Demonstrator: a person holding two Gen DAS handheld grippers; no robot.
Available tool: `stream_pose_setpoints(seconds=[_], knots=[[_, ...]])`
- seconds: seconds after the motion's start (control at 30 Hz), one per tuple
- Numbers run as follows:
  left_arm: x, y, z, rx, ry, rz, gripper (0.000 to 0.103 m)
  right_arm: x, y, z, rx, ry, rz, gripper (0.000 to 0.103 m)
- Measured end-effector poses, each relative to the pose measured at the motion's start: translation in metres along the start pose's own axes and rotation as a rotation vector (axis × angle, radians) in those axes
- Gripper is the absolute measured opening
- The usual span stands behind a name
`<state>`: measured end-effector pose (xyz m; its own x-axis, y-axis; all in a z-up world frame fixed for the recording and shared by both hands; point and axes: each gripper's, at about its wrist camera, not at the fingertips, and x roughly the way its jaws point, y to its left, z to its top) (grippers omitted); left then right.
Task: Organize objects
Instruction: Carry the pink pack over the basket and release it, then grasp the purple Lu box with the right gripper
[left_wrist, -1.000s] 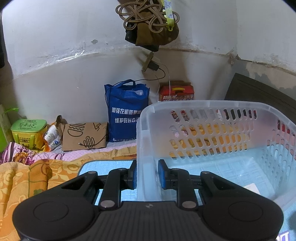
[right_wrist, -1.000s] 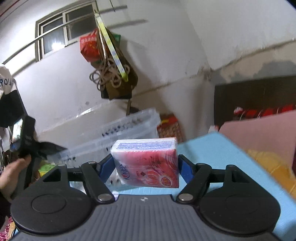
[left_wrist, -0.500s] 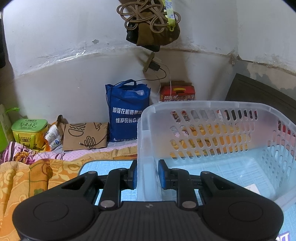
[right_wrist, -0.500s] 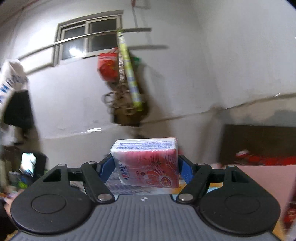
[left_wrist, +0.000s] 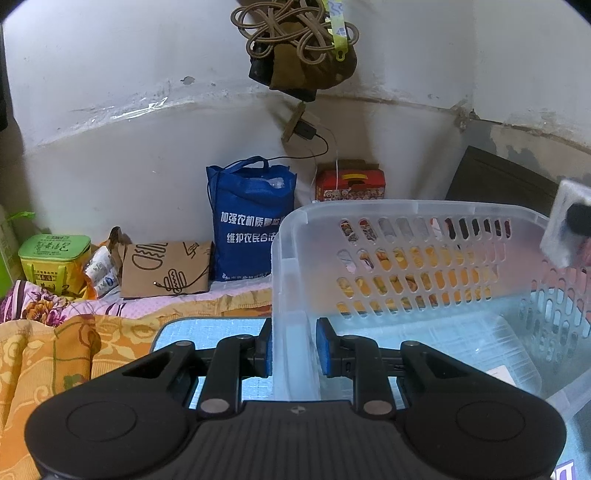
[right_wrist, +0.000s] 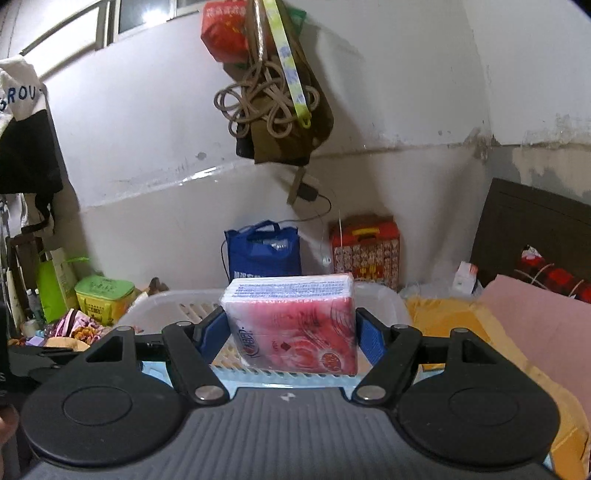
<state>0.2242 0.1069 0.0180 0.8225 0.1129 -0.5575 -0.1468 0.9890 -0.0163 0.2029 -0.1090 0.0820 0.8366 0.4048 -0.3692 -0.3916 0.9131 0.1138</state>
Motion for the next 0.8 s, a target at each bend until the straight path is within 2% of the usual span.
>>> stream_pose_setpoints(seconds=[0.03,0.1,0.13,0.17,0.4,0.47,0.67,0.8], knots=[[0.0,0.0,0.0,0.0,0.0,0.001,0.027,0.002,0.0,0.0,-0.003,-0.001,-0.004,0.075],[0.0,0.0,-0.001,0.002,-0.001,0.001,0.027,-0.005,-0.001,0.0,-0.012,-0.01,0.001,0.084],[0.0,0.001,-0.001,0.002,-0.001,0.001,0.027,-0.004,0.0,0.001,-0.018,0.002,0.002,0.101],[0.0,0.0,-0.001,0.002,-0.001,0.002,0.027,-0.007,0.0,0.003,-0.016,0.01,-0.014,0.103],[0.0,0.001,-0.001,0.003,0.0,0.001,0.028,-0.041,-0.006,-0.007,0.011,-0.056,-0.04,0.103],[0.001,0.001,-0.001,0.002,0.002,0.0,0.028,-0.056,-0.007,-0.016,0.019,-0.082,-0.049,0.103],[0.0,0.001,-0.002,0.007,-0.001,0.002,0.028,-0.11,-0.013,-0.057,0.059,-0.198,-0.003,0.103],[0.0,0.0,-0.001,0.009,0.0,0.004,0.028,-0.108,-0.013,-0.091,0.116,-0.144,0.004,0.103]])
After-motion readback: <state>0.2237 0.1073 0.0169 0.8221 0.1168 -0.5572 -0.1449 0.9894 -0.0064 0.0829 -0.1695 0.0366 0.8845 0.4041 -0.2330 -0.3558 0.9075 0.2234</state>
